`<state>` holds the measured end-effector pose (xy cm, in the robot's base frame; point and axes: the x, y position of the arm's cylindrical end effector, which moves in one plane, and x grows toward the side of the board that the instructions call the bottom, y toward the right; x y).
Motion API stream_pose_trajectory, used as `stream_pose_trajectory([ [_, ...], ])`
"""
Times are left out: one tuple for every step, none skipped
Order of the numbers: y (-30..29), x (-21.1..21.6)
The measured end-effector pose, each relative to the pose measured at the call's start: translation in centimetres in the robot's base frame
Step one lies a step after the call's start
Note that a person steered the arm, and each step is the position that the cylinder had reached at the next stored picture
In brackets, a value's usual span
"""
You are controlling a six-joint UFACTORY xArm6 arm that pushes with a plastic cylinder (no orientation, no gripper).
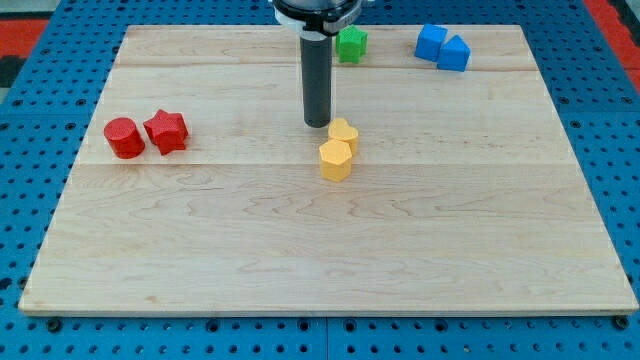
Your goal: Move the yellow hexagon diagonally bottom left to the yellow heart
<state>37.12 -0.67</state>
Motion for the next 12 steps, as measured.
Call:
stream_pose_trajectory([
  [0.2,-1.5],
  [5.2,-1.8],
  [10.5,2.5],
  [4.7,5.5],
  [-3.7,5.7],
  [-3.2,7.6],
  [0.0,10.9],
  [-7.5,13.1],
  [-15.6,12.3],
  [-17.9,11.2],
  [-17.5,10.3],
  [-10.1,13.8],
])
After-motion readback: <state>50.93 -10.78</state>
